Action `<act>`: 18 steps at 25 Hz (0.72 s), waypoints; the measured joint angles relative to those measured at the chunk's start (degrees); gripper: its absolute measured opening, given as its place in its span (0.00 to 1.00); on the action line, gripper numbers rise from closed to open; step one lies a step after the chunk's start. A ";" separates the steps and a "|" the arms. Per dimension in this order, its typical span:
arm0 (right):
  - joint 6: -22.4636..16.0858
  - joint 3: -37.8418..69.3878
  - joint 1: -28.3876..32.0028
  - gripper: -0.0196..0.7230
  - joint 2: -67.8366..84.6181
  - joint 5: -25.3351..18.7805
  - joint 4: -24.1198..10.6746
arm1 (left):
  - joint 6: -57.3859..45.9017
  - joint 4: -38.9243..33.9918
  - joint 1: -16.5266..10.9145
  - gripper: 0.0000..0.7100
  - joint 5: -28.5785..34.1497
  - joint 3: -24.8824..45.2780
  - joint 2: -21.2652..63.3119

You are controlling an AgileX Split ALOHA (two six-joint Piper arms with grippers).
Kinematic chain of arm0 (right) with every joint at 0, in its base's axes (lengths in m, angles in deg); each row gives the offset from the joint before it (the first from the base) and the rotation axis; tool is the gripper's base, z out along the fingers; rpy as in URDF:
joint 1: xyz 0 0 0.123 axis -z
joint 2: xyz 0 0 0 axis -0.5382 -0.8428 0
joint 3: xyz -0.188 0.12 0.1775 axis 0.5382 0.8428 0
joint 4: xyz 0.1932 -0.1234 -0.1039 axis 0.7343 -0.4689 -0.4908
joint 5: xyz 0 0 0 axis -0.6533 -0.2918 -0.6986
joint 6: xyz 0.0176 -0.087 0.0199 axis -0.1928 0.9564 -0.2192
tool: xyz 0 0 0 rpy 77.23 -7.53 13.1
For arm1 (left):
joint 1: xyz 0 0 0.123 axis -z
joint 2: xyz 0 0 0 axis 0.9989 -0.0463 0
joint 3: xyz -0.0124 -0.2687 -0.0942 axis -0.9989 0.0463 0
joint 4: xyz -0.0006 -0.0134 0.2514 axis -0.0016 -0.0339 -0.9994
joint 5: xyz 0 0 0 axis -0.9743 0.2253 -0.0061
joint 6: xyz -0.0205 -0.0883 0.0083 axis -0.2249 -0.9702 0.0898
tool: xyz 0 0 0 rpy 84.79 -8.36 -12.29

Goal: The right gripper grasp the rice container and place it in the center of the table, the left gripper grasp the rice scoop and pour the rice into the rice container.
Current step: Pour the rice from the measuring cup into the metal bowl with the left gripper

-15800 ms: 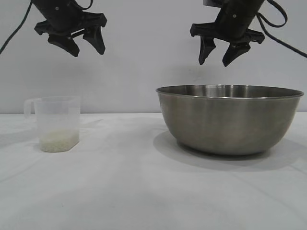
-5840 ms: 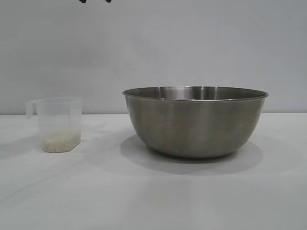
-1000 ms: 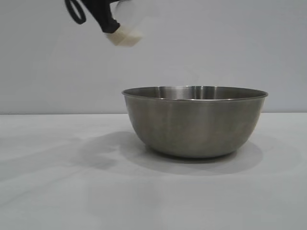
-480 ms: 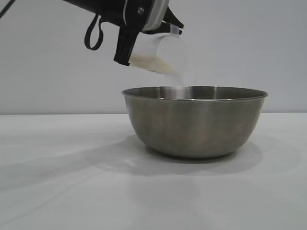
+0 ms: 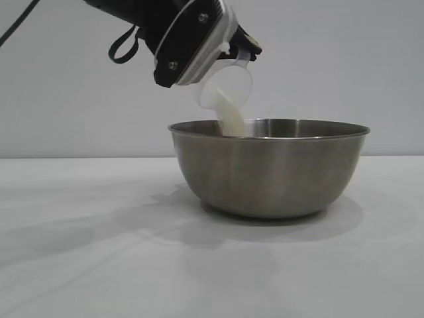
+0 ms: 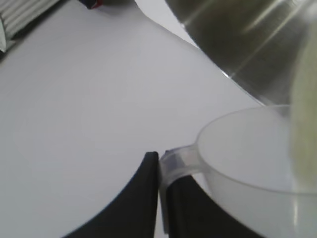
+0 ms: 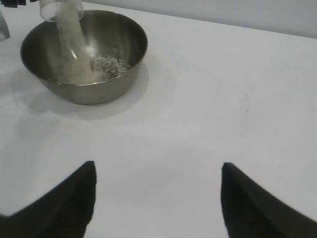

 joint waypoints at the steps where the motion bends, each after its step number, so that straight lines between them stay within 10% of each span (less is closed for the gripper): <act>1: 0.00 0.00 0.00 0.69 0.00 0.00 0.00 | -3.45 2.36 0.00 0.00 -0.76 0.00 0.00; 12: 0.00 0.00 0.00 0.69 0.00 0.00 0.00 | -49.19 60.65 -0.01 0.00 -6.94 0.00 5.25; 18: -0.02 0.00 0.00 0.69 0.00 0.00 0.00 | -70.65 64.17 -3.57 0.00 -3.44 4.97 8.08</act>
